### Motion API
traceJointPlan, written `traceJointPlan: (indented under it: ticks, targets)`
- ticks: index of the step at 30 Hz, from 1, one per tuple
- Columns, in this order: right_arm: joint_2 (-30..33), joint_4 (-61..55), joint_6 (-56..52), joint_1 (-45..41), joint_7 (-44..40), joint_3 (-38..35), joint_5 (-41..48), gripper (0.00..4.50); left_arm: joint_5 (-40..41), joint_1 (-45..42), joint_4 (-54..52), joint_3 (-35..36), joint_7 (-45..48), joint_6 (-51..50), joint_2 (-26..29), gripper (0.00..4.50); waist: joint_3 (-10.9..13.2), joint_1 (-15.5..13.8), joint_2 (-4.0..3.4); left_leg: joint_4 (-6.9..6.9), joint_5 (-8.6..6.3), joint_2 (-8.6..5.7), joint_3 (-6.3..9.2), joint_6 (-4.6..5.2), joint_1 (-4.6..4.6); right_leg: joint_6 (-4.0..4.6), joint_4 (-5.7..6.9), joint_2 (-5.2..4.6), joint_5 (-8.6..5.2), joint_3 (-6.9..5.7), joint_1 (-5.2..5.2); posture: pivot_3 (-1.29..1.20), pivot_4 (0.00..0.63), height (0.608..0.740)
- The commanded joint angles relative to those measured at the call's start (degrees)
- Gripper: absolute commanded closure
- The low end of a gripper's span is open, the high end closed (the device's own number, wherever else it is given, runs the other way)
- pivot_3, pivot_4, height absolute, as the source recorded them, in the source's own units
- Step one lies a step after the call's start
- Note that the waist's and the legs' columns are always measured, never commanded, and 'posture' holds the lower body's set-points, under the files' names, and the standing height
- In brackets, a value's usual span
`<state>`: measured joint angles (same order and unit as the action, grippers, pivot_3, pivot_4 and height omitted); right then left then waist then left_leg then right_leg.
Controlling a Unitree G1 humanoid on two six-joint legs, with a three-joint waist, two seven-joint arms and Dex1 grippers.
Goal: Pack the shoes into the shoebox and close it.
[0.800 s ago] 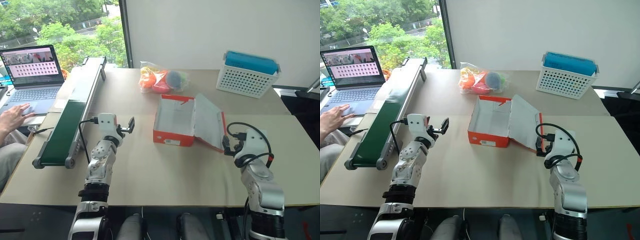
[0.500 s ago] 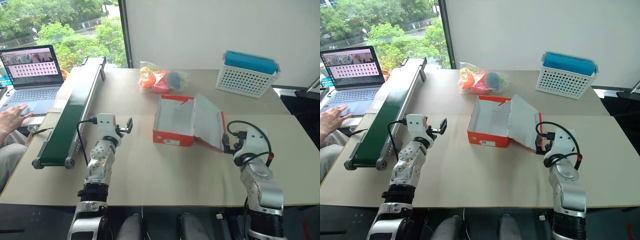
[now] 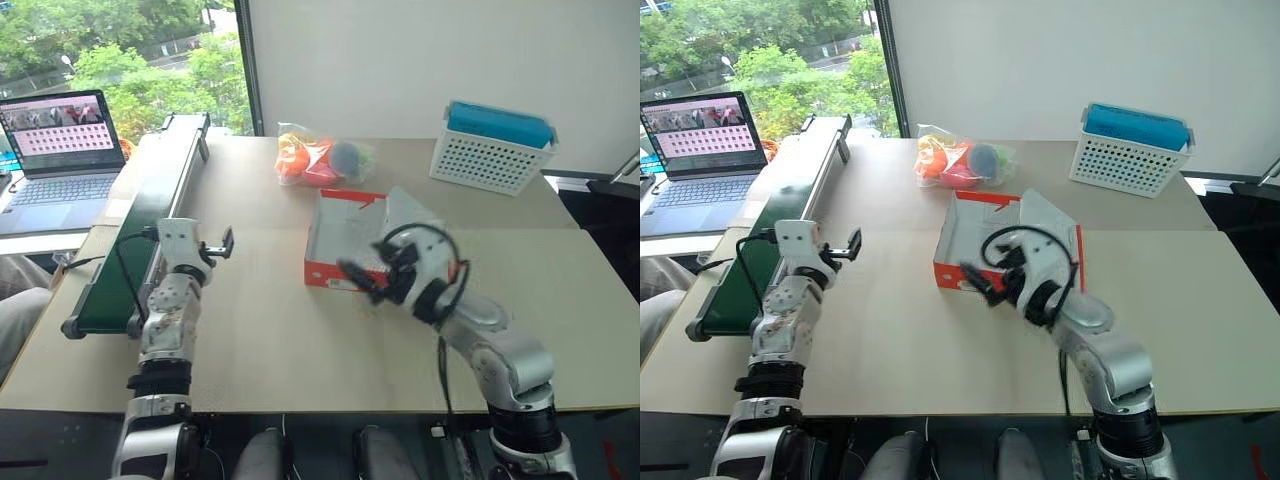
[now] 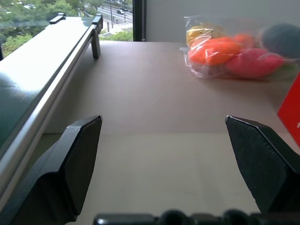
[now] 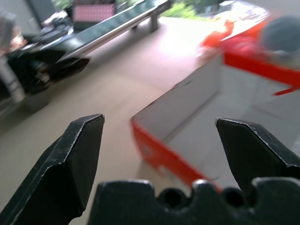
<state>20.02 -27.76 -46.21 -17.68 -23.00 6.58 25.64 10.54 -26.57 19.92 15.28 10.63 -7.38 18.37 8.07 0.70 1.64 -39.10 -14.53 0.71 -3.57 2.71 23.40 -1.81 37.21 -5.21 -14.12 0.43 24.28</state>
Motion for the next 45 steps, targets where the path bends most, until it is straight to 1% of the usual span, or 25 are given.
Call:
traceJointPlan:
  ticks: [1,3,9,12,16,20,23,33,45]
  targets:
    - [1.91,-1.17,0.09,-0.85,-2.73,1.38,0.05,0.04,1.46,-1.59,1.45,4.41,-0.27,2.07,3.97,0.00,0.01,-0.02,0.04,-0.01,0.00,0.00,0.00,0.00,0.01,0.00,0.00,0.00,0.00,-0.01,0.00,0.00,0.150,0.705]
    - [2.24,-0.50,0.50,-1.12,-3.14,2.02,-0.44,0.04,2.21,-1.67,3.10,6.12,1.04,2.10,6.91,0.00,0.03,-0.01,0.09,0.00,0.00,0.00,0.01,0.00,0.01,0.00,-0.01,-0.01,0.00,-0.03,0.00,0.00,0.150,0.705]
    - [2.78,1.01,1.14,-1.93,-3.69,3.46,-2.56,0.04,2.65,-1.68,9.61,8.02,6.41,2.30,14.61,0.00,0.03,0.00,0.12,0.00,0.00,0.00,0.02,-0.01,0.00,0.02,-0.01,-0.07,0.01,-0.10,0.01,0.00,0.150,0.705]
    - [2.78,1.55,1.27,-2.62,-4.01,4.59,-3.54,0.04,2.73,-2.34,13.39,8.88,7.12,2.99,17.27,0.00,0.03,0.00,0.12,0.00,0.00,0.01,0.03,-0.01,-0.01,0.03,0.00,-0.09,0.02,-0.15,0.02,0.00,0.150,0.705]
    - [3.20,0.66,0.78,-3.57,-6.06,7.08,-3.88,0.04,2.83,-3.03,17.00,8.92,8.47,2.90,19.18,0.00,0.03,-0.07,0.21,0.00,-0.01,0.00,0.06,-0.01,0.03,0.03,-0.01,-0.15,0.03,-0.21,0.03,0.00,0.150,0.705]
    - [4.26,0.12,-0.44,-3.93,-9.11,8.66,-2.99,0.04,2.69,-3.72,18.96,7.99,9.83,1.53,19.45,0.00,0.03,-0.09,0.31,-0.01,-0.01,0.00,0.09,-0.01,0.07,0.04,-0.01,-0.23,0.04,-0.38,0.03,0.00,0.150,0.705]
    - [4.62,0.49,-0.84,-4.12,-9.90,8.13,-2.68,0.04,2.64,-4.03,19.23,7.22,10.37,0.82,19.02,0.00,0.03,-0.05,0.34,-0.01,-0.01,0.00,0.09,-0.01,0.08,0.07,-0.02,-0.29,0.06,-0.49,0.04,0.00,0.150,0.705]
    - [2.36,1.41,-1.43,-3.88,-6.89,5.72,-2.55,0.04,1.20,-5.90,17.28,3.04,12.12,-4.09,19.57,0.00,0.03,-0.05,0.35,-0.01,-0.01,0.00,0.10,-0.02,0.08,0.18,-0.01,-0.56,0.13,-1.13,0.06,0.00,0.150,0.705]
    - [1.65,1.59,-1.08,-2.12,-4.70,5.23,-3.33,0.04,0.48,-8.27,18.68,2.85,11.44,-4.11,19.54,0.00,0.03,-0.05,0.37,-0.02,-0.01,0.00,0.10,-0.02,0.09,0.18,-0.01,-0.55,0.13,-1.14,0.06,0.00,0.150,0.705]
